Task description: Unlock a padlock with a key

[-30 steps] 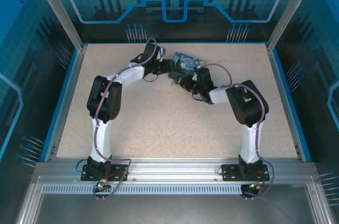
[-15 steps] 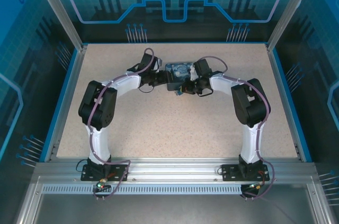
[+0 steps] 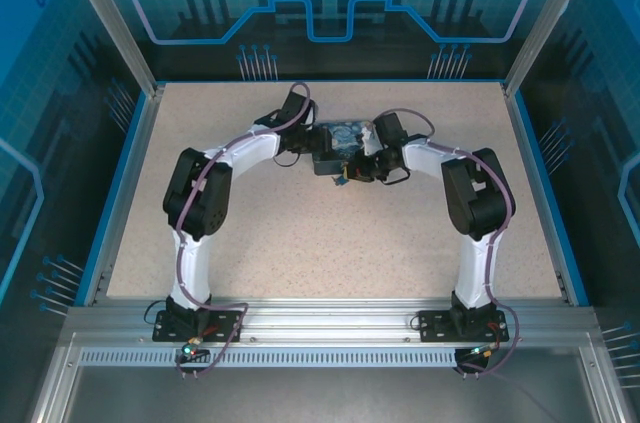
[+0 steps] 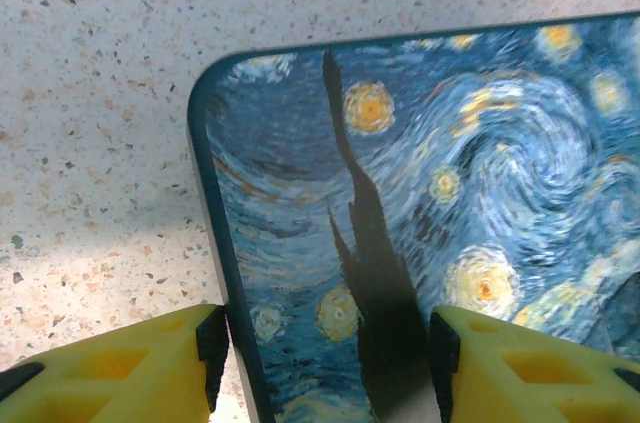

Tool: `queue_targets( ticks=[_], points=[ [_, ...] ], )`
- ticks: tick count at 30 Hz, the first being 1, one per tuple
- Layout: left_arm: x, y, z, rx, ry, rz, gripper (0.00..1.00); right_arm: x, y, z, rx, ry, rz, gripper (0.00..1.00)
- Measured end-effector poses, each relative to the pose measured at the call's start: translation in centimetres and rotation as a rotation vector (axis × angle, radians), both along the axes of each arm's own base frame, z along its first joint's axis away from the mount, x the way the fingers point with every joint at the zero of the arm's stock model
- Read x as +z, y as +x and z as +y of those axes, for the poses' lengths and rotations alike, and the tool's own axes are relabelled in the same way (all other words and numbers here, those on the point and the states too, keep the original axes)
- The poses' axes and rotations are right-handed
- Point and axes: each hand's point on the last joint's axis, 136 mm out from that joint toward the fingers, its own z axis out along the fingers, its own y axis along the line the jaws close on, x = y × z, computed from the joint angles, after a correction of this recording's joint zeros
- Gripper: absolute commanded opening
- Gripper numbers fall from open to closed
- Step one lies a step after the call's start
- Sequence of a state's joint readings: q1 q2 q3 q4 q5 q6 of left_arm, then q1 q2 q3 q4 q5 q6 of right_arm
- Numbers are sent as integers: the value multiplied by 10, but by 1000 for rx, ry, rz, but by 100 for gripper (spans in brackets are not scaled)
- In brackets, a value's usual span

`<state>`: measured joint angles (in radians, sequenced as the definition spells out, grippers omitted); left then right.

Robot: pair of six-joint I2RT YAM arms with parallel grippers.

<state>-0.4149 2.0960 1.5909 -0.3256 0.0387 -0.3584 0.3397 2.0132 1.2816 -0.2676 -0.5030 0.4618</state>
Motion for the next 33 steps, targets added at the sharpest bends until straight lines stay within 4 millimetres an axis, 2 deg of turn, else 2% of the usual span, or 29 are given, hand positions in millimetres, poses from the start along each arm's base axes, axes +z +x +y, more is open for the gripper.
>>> queue_targets(
  ticks=[10,13,18,24,28,29,30,31,32,33],
  points=[
    [1,5,-1,7,8,-2,53,14,10,12,-145,269,-30,0],
    [1,6,-1,12,5,0,52,19,12,10,-179,320,-28,0],
    [0,6,-2,12,2,0,53,17,14,-8,-246,268,14,0],
    [0,6,-2,21,-6,4,54,-20,-5,-46,-338,130,148,0],
    [0,6,-2,28,-12,8,57,-18,-17,-58,-346,111,158,0],
    [0,6,-2,29,-13,9,59,-17,-22,-61,-348,106,163,3],
    [0,6,-2,30,-13,8,59,-17,-26,-63,-349,100,168,15],
    [0,6,-2,30,-14,9,60,-17,-32,-65,-353,91,171,35],
    [0,6,-2,30,-15,9,62,-16,-38,-68,-353,78,171,51],
    [0,5,-2,30,-14,9,62,-14,-42,-71,-356,69,171,60]
  ],
)
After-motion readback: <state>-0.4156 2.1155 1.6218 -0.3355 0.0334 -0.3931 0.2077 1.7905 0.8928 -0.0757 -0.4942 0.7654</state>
